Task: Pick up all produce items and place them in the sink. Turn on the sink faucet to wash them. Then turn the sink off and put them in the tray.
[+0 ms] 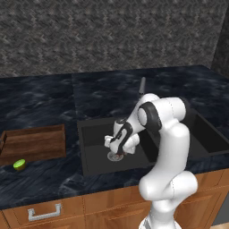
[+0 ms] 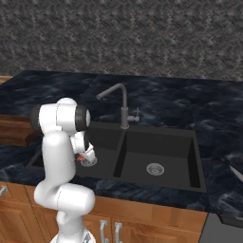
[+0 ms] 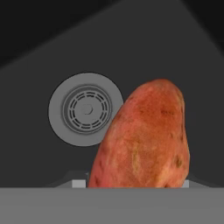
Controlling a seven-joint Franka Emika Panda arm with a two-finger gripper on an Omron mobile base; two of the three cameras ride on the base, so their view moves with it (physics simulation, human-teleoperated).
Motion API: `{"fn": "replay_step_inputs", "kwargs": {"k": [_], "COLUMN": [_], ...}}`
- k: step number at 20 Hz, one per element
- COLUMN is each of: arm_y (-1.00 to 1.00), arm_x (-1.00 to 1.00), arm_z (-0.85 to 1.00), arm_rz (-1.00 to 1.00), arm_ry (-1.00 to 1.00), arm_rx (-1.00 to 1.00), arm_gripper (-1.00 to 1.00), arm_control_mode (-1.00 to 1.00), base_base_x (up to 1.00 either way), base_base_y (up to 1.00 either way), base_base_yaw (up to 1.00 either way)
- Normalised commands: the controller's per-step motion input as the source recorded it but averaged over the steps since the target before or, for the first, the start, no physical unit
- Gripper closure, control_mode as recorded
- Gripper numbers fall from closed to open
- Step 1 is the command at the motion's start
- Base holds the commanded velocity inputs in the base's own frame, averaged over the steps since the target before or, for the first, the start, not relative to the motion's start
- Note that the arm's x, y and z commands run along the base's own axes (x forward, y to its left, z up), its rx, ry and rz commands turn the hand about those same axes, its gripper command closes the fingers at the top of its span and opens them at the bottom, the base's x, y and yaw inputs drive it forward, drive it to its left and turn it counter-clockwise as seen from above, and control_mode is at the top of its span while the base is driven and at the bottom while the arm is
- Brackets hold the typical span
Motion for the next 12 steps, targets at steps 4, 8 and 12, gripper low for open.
{"fn": "replay_step_inputs", "kwargs": {"k": [4,8,12], "arm_y": [0.0,-0.01,0.0], "arm_x": [0.06,0.04,0.06], "arm_z": [-0.32,-0.28,-0.32], "arm_rz": [-0.04,0.0,0.0], "arm_ry": [-0.02,0.04,0.02], "arm_rx": [0.0,0.0,-0.01], "arm_gripper": [1.0,1.0,-1.0], "arm_control_mode": [-1.0,-1.0,-1.0], "base_base_x": [0.0,0.0,0.0], "base_base_y": [0.0,0.0,0.0], "base_base_yaw": [0.0,0.0,0.0]}}
